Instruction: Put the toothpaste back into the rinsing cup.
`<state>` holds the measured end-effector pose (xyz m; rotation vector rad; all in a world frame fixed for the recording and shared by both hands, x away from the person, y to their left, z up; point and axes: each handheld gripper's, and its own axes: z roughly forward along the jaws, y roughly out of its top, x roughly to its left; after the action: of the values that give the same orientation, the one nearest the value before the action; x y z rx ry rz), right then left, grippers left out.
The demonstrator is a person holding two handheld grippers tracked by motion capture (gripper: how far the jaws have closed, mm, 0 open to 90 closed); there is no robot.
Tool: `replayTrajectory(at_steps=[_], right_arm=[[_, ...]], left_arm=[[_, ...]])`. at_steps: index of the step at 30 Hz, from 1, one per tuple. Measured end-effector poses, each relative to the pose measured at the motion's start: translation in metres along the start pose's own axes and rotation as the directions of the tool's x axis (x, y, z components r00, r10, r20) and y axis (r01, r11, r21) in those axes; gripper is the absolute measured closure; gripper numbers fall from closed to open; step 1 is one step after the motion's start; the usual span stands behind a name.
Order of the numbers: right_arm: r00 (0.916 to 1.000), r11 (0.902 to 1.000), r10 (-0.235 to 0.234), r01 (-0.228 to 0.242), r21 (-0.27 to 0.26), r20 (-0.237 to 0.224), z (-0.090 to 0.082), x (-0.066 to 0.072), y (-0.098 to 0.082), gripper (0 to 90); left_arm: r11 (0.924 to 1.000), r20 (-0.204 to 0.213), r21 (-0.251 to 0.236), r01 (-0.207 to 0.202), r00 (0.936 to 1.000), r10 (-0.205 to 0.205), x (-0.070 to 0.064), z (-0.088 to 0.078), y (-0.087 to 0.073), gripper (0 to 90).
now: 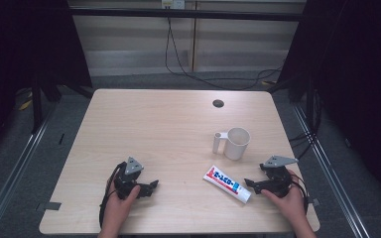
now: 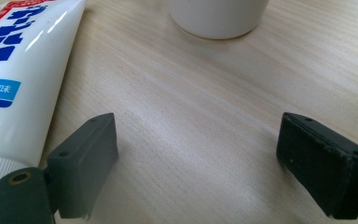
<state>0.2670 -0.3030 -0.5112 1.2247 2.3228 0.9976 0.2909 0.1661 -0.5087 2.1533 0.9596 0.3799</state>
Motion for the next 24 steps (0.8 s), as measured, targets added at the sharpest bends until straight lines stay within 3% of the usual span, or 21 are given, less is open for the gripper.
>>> replayTrajectory(at_steps=[9, 16, 24], right_arm=[[0.9999, 0.9975, 0.0, -0.001, 0.071, 0.01, 0.001, 0.0, 0.01, 12.5], [0.9995, 0.9883, 0.021, -0.025, 0.151, 0.025, -0.001, -0.002, 0.019, 18.8], [0.9998, 0.9808, 0.011, -0.014, 0.194, 0.018, -0.008, 0.0, 0.032, 20.0]], left_arm=[[1.0, -0.002, 0.001, 0.0, 1.0, 0.0, 0.0, 0.0, 0.0, 15.4], [1.0, -0.002, 0.002, 0.001, 1.0, -0.001, 0.0, 0.0, 0.0, 15.4], [1.0, -0.002, 0.001, 0.0, 1.0, 0.0, 0.0, 0.0, 0.0, 15.4]])
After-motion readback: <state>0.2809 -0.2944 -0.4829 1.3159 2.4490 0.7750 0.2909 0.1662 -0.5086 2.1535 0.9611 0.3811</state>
